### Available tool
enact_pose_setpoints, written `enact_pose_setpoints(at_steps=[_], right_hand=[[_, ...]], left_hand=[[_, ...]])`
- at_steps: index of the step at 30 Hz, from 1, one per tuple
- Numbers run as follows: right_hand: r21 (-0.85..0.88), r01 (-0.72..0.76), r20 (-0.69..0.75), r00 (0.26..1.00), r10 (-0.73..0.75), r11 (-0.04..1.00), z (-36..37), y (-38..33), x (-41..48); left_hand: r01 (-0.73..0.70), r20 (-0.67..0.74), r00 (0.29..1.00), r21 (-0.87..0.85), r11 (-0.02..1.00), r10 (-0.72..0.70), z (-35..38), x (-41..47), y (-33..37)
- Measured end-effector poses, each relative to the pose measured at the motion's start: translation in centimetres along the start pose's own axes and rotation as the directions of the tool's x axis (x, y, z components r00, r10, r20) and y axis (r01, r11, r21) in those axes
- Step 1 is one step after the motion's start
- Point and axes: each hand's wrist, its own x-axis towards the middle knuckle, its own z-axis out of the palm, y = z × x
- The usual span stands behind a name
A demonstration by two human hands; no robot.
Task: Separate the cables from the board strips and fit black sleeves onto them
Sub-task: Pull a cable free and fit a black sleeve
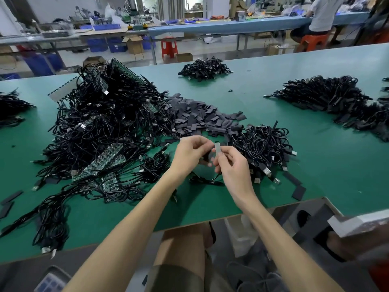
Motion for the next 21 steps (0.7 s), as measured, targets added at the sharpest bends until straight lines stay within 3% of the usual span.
enact_pose_setpoints(at_steps=[6,16,21], right_hand=[[-0.027,0.030,0.055,0.998,-0.029,0.999,0.2,0.1,0.0],[-0.065,0.081,0.168,0.983,-0.069,0.995,-0.1,0.0,0.0],[-0.044,0.083,0.142,0.987,-0.076,0.996,-0.2,0.5,0.2]], left_hand=[[0.087,0.076,0.994,-0.151,0.985,-0.076,-1.2,-2.4,-1.6],[0.056,0.270,0.962,-0.103,0.993,-0.026,-2.0,-4.1,-0.9],[0.045,0.143,0.989,-0.140,0.989,-0.025,-2.2,-4.1,-1.3]])
